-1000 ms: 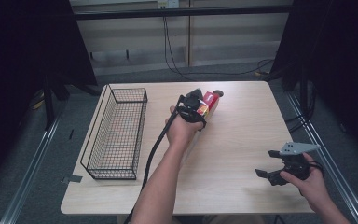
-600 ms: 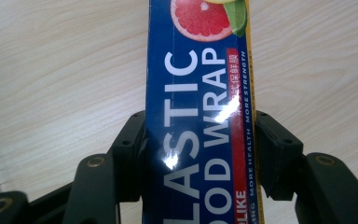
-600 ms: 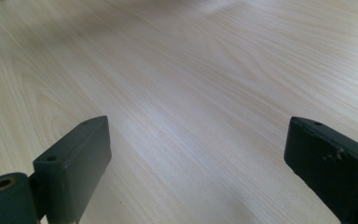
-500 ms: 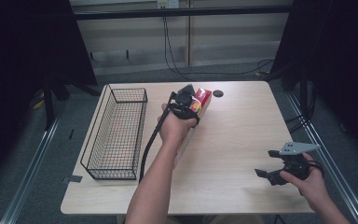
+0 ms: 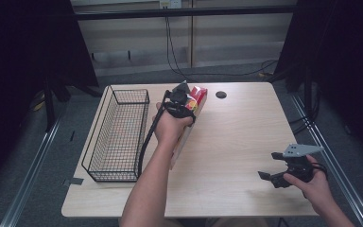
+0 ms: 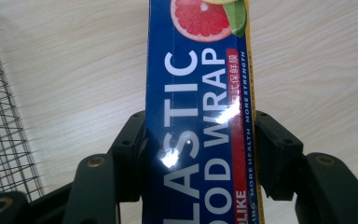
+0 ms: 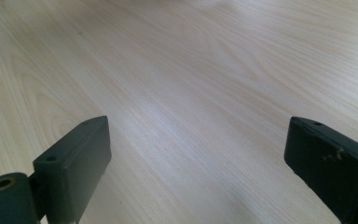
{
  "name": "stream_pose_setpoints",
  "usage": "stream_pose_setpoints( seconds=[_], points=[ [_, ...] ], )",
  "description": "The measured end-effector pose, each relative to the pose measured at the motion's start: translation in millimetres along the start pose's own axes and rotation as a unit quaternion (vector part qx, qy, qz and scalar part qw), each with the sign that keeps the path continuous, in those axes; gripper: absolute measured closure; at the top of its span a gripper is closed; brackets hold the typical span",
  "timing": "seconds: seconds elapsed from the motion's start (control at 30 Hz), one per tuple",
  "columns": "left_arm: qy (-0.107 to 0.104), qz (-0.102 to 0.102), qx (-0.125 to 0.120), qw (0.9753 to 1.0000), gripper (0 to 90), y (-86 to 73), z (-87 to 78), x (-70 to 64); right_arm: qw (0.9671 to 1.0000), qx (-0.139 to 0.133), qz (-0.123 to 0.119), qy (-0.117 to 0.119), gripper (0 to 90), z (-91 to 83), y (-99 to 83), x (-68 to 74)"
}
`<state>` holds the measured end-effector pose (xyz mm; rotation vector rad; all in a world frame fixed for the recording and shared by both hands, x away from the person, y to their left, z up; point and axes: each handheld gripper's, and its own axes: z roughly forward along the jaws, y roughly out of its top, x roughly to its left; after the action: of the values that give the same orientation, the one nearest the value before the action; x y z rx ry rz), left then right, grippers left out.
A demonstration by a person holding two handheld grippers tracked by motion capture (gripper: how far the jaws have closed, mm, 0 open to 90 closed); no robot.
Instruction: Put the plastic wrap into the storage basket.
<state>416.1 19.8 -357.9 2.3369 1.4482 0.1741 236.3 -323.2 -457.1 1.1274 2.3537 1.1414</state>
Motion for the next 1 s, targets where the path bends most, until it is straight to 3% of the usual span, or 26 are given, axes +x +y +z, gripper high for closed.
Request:
stream_pose_setpoints(
  seconds=[1.0],
  points=[
    [0.015,-0.035,-0.011,0.9992,44.5,-10.0,-30.2,35.4,1.0,0.002,0.0,0.002,7.0,2.6,0.7,1.9]
  ],
)
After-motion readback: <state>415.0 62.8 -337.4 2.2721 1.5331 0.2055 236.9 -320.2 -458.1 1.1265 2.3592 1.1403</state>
